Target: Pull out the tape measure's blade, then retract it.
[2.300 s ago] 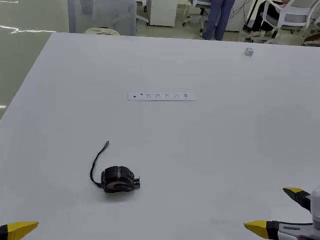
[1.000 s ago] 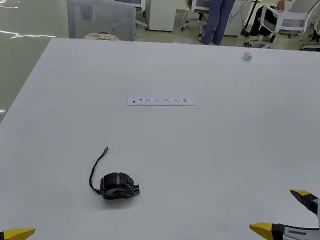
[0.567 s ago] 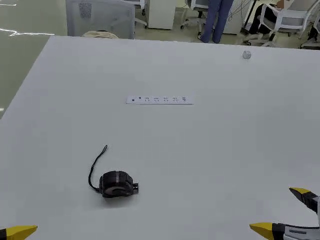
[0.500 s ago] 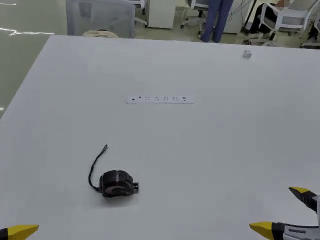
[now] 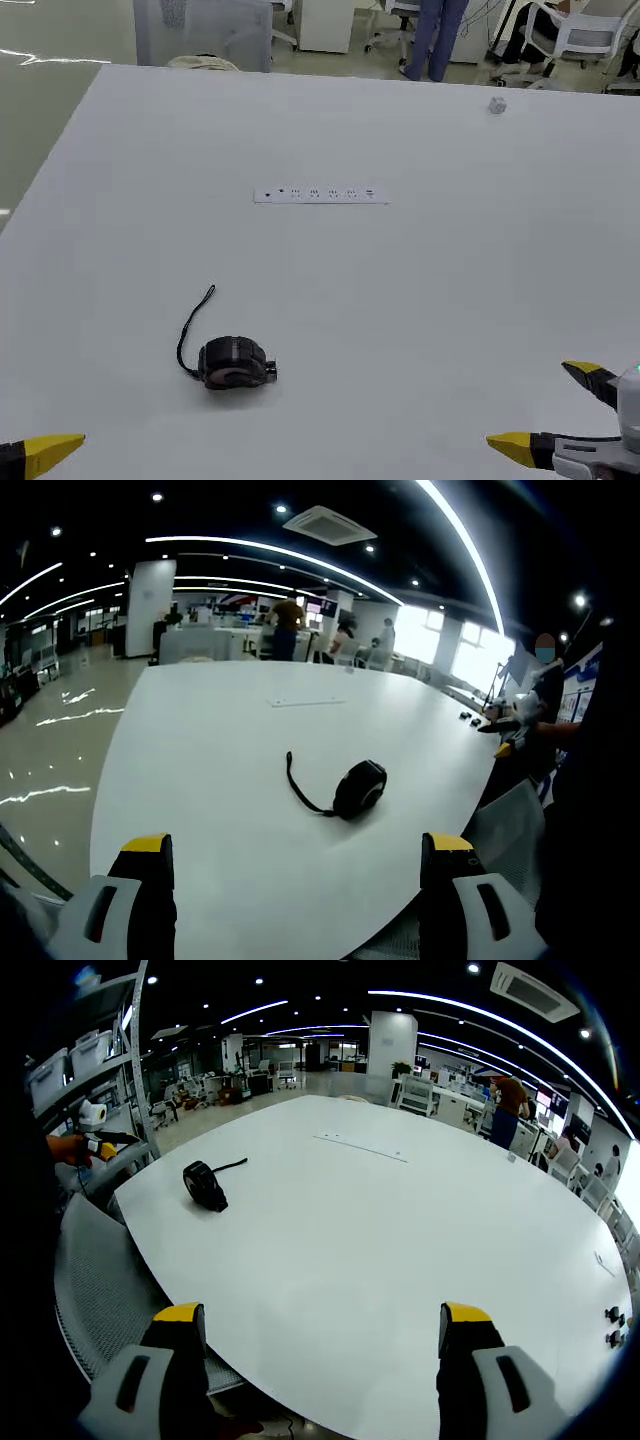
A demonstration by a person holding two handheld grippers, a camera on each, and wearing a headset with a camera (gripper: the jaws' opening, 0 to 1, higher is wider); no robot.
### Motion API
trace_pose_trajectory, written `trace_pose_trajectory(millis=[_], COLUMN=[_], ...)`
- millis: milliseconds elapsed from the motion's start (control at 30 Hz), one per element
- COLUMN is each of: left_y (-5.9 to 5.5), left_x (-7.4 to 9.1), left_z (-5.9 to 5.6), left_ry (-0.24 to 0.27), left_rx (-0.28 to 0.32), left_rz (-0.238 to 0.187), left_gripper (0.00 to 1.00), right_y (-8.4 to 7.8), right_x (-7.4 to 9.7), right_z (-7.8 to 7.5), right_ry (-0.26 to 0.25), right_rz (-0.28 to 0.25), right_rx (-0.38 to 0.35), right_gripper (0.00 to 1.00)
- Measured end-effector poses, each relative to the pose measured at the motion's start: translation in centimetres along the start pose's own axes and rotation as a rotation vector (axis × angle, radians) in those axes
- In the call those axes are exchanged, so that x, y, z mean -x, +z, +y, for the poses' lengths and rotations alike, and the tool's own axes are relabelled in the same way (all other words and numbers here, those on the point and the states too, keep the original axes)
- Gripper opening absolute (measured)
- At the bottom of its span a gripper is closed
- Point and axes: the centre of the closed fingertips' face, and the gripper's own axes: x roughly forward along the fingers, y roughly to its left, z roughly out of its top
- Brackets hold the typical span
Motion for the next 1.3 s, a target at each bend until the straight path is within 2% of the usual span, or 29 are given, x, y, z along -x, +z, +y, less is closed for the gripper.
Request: trace_pose_trajectory(millis=[167,267,400,500,667,833,1133,1300], left_y=[0.3,0.4,0.3,0.5,0.9,1.3,1.5,1.5], left_x=[-0.5,-0.6,-0.9,-1.1,-1.4,-2.1,-3.4,-3.7], left_z=[-0.6,-0.9,-1.5,-1.8,-2.3,-2.8,-4.0,-4.1], left_ry=[0.001,0.000,0.002,0.002,-0.001,0.004,-0.007,-0.001], left_rx=[-0.014,-0.008,-0.013,-0.013,-0.012,-0.014,-0.025,-0.018], left_rz=[-0.009,-0.015,-0.015,-0.019,-0.033,-0.041,-0.038,-0.042], left_gripper=[1.00,1.00,1.00,1.00,1.00,1.00,1.00,1.00], right_y=[1.2,1.5,1.9,2.6,3.6,5.0,7.0,7.8], right_x=[-0.5,-1.0,-1.6,-2.0,-3.3,-4.7,-6.9,-8.4], right_z=[0.3,0.4,0.9,1.5,2.4,3.4,4.8,5.4], right_ry=[0.025,0.037,0.069,0.095,0.139,0.177,0.241,0.275], right_rz=[-0.004,0.015,0.038,0.041,0.064,0.062,0.086,0.099], right_rx=[0.040,0.050,0.100,0.119,0.176,0.213,0.304,0.331], right_gripper=[0.99,0.99,0.99,0.99,0.99,0.99,0.99,0.99])
